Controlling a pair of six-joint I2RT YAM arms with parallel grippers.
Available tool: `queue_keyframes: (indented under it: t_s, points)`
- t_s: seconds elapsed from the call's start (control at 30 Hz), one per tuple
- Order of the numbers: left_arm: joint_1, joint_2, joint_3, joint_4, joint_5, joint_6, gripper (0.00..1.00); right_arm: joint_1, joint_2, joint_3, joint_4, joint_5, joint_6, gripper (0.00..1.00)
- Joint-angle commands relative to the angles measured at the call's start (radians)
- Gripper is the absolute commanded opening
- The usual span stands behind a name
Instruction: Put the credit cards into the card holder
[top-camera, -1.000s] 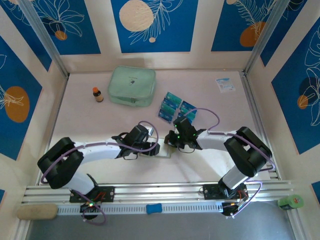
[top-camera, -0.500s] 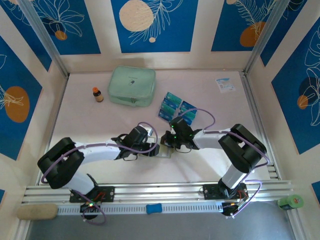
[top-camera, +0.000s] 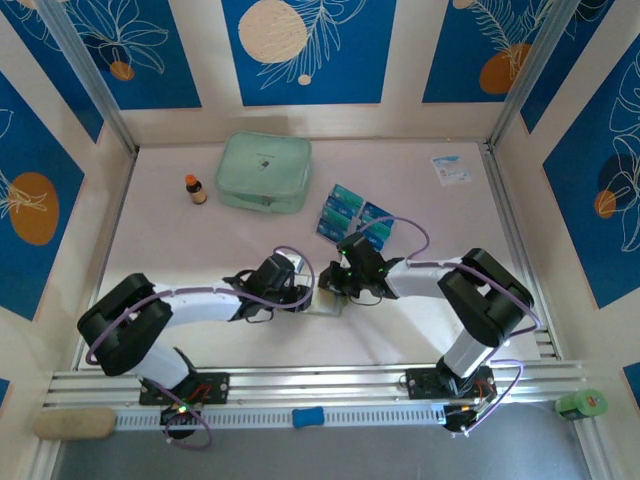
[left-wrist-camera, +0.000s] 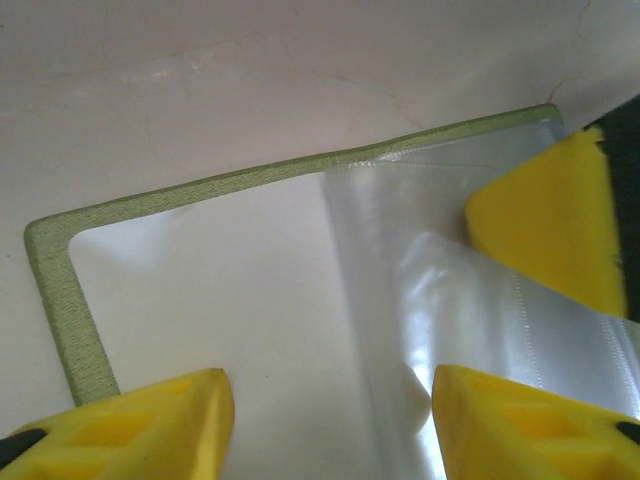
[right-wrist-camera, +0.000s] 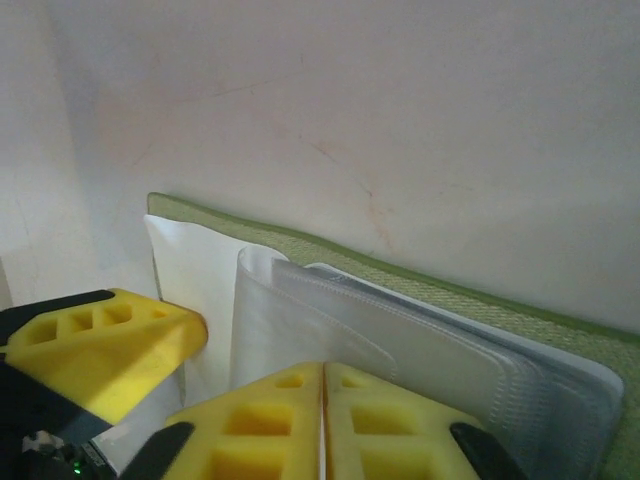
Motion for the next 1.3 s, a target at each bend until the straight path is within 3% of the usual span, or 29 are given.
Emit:
queue_keyframes:
  t_s: [0.0,0.2,0.63,0.87,1.27]
  points:
    - [0.001,0.031,-0.043,-0.014,0.010,-0.011,0.56,-0.002,-0.060,0.003,-0.037,-0.006,0.002,0.23]
    - [0.001,0.026,-0.048,-0.001,0.011,-0.015,0.56,-0.001,-0.094,-0.017,-0.045,0.014,0.012,0.44]
    - [0.001,0.018,-0.057,0.006,0.010,-0.017,0.51,0.006,-0.054,-0.021,-0.038,0.024,0.034,0.57]
    - [0.001,0.005,-0.061,0.011,0.010,-0.016,0.51,0.007,-0.022,0.006,-0.022,-0.016,0.020,0.56]
    - [0.001,-0.038,-0.069,0.013,0.007,-0.016,0.58,0.013,0.016,0.069,-0.014,-0.091,0.003,0.42]
